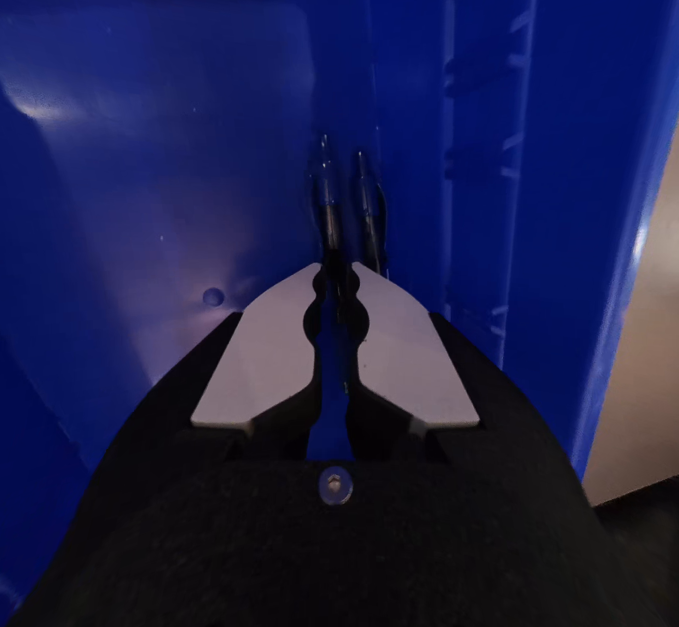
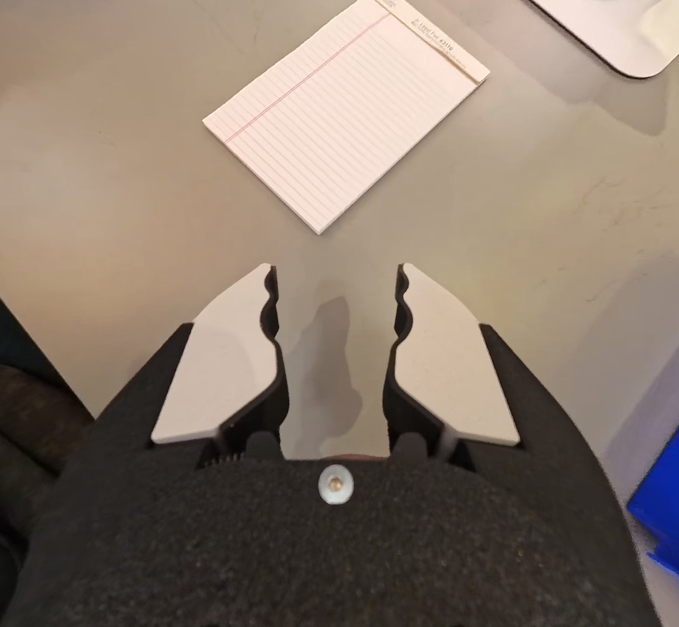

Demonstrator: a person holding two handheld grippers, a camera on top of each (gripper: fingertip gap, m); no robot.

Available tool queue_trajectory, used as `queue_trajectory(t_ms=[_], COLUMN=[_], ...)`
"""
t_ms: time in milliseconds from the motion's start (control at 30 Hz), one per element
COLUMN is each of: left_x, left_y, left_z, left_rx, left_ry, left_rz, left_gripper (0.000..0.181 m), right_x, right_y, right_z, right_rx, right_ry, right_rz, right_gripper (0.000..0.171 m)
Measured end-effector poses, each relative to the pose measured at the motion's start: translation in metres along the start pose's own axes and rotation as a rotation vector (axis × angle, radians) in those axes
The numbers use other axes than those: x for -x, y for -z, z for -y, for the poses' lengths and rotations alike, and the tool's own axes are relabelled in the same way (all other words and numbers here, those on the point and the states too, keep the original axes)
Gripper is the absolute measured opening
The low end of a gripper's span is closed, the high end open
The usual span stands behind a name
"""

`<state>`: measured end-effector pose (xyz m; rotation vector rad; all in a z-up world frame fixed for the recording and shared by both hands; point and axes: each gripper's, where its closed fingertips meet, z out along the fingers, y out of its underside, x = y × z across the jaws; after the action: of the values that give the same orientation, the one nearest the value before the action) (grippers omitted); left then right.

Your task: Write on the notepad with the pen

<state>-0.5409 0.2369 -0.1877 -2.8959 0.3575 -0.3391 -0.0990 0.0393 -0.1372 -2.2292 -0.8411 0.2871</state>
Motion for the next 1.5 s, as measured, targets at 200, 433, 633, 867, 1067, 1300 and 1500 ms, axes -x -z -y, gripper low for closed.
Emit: queue_trajectory(t_ms=[200,433,633,867,1067,1300,1500], left_x=[0.008,-0.134,-0.33,-0.496,-0.553,-0.576,-0.586], left_y=[0.08,0.186,0.114,-0.019,-0.076,-0.104,-0.101], left_z=[0.007,0.023,0.001,-0.04,-0.05,-0.063,-0.072], left_rx=[-0.2,-0.467,-0.343,-0.078,0.054,0.087,0.079], left_ry=[0.056,-0.144,-0.403,-0.54,-0.491,-0.526,-0.478], left_rz=[-0.032,-0.309,-0.434,-0.432,-0.392,-0.275,-0.369], left_gripper=[0.01,0.01,0.01,0.01,0.01,0.01,0.031], right_x=[-0.019,-0.039,-0.05,-0.06,-0.071,-0.084,-0.088], right_y=[0.016,0.039,0.066,0.085,0.105,0.119,0.12], right_z=[0.005,0.011,0.006,-0.018,-0.028,-0.041,-0.041], right_rx=[-0.06,-0.134,-0.212,-0.185,-0.177,-0.171,-0.175], right_ry=[-0.004,-0.022,-0.086,-0.105,-0.112,-0.134,-0.133], right_rz=[-0.028,-0.071,-0.108,-0.128,-0.137,-0.152,-0.158], right_gripper=[0.061,0.061,0.061,0.062,0.062,0.062,0.062])
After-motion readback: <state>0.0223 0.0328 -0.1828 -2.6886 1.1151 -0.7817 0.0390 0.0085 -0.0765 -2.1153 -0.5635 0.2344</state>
